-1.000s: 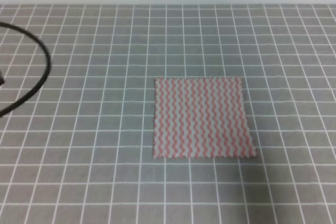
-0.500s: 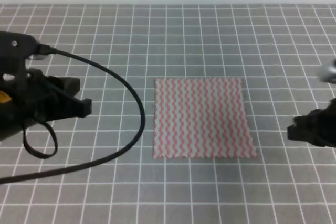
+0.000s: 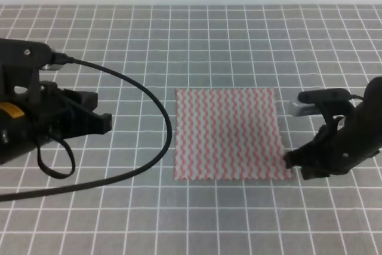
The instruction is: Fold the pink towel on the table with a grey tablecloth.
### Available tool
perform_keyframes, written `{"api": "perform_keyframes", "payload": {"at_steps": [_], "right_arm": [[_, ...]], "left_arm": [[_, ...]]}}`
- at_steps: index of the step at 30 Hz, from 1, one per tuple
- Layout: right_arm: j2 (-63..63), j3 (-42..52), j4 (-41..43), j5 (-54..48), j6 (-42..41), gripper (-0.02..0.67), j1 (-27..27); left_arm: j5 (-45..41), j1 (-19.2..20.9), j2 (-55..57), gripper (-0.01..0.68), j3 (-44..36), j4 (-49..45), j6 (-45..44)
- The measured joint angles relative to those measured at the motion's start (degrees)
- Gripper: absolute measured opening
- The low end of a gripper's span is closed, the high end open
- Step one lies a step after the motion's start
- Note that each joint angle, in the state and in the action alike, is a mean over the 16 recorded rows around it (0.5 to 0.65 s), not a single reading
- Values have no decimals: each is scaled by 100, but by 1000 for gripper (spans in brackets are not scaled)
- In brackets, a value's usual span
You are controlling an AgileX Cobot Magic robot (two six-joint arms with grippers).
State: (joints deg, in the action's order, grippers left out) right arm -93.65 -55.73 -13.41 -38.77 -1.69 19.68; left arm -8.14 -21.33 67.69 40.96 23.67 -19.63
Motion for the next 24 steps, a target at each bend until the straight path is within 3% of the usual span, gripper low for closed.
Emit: {"api": "perform_keyframes", "payload": {"at_steps": [12,24], "right_arm": [[-397,-104,-363,443,128,269,28],[-554,-101,-467,444,66,277,27]], "left_arm": [[-18,0,274,-3,0,-2,6],[-14,0,398,-3,0,-2,22]]}}
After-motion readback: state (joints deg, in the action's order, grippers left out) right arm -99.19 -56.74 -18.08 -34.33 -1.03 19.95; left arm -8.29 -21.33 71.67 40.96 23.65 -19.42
